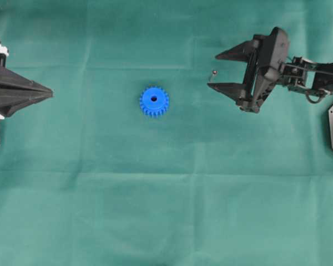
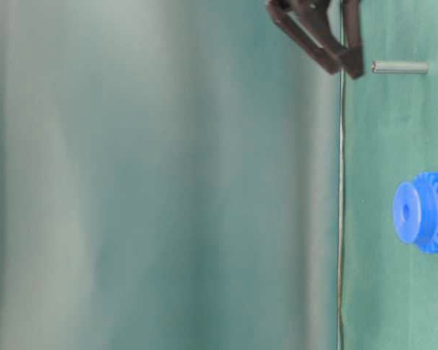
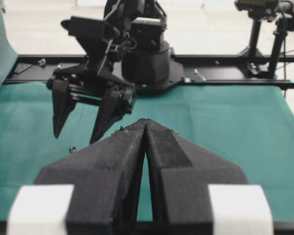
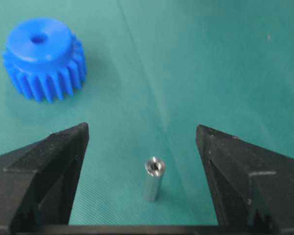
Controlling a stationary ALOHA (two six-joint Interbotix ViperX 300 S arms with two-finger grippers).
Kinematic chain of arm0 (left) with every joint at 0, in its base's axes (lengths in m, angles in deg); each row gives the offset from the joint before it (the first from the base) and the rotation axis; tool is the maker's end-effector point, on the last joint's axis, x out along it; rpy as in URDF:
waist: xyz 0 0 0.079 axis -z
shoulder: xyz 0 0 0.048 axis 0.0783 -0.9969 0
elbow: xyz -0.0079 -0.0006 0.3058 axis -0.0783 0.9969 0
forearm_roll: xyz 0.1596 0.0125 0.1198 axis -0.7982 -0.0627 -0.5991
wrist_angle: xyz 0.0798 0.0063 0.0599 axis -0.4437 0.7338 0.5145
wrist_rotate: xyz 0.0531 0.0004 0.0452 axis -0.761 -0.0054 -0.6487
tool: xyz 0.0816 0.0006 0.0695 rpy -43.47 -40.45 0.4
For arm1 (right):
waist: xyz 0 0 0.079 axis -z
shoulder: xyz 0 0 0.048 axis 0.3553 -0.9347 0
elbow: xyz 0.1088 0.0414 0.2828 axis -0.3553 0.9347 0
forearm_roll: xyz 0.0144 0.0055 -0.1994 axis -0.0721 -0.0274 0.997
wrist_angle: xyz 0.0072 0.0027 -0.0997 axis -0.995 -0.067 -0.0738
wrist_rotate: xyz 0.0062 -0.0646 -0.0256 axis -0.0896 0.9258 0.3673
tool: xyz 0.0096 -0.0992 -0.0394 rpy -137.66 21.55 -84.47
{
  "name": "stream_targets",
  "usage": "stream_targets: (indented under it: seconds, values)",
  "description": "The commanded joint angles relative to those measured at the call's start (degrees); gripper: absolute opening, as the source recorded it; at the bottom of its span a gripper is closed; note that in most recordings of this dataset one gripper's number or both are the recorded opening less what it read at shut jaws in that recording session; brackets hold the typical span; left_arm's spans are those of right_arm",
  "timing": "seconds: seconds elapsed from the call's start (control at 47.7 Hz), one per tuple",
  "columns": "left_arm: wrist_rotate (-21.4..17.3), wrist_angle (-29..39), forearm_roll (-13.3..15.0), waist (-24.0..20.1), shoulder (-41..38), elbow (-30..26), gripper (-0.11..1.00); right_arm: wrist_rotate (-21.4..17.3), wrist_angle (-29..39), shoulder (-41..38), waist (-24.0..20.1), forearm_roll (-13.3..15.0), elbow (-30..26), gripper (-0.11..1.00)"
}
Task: Insert the shaft placed at a random location into the center hole of the small gear at another random location.
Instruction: 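Move the right gripper over the silver shaft and grasp it upright, then lift the silver shaft with the right gripper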
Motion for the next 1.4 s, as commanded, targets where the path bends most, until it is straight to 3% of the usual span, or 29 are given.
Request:
stream_targets:
  seconds: [0.0,0.272,0.482,0.566,0.755,1.195,1.383]
  values:
    - [-0.1,-0.1,-0.2,-0.2,-0.4,-1.1,0.0,0.8,-1.2,-1.2,0.7,-0.3,-1.2,0.86]
    - [-0.1,0.8,-0.2,-0.2,-0.5,-1.1,0.0,0.8,-2.3,-4.2,1.1,-1.1,-1.4,0.85]
    - [-0.1,0.8,-0.2,-0.2,-0.4,-1.1,0.0,0.8,-2.3,-4.4,1.1,-1.1,-1.8,0.72]
    - [-0.1,0.8,-0.2,-0.2,-0.4,-1.1,0.0,0.8,-2.2,-4.7,1.1,-1.1,-2.0,0.6]
    - [-0.1,0.8,-0.2,-0.2,-0.4,-1.1,0.0,0.9,-2.0,-4.9,1.1,-1.1,-2.3,0.14]
    - [0.2,1.1,-0.2,-0.2,-0.5,-1.1,0.0,0.4,-0.5,-3.2,1.0,-1.1,-2.7,0.13]
    - [0.3,1.3,-0.2,-0.2,-0.4,-1.1,0.0,0.3,7.0,3.7,0.8,-1.1,-3.8,0.13]
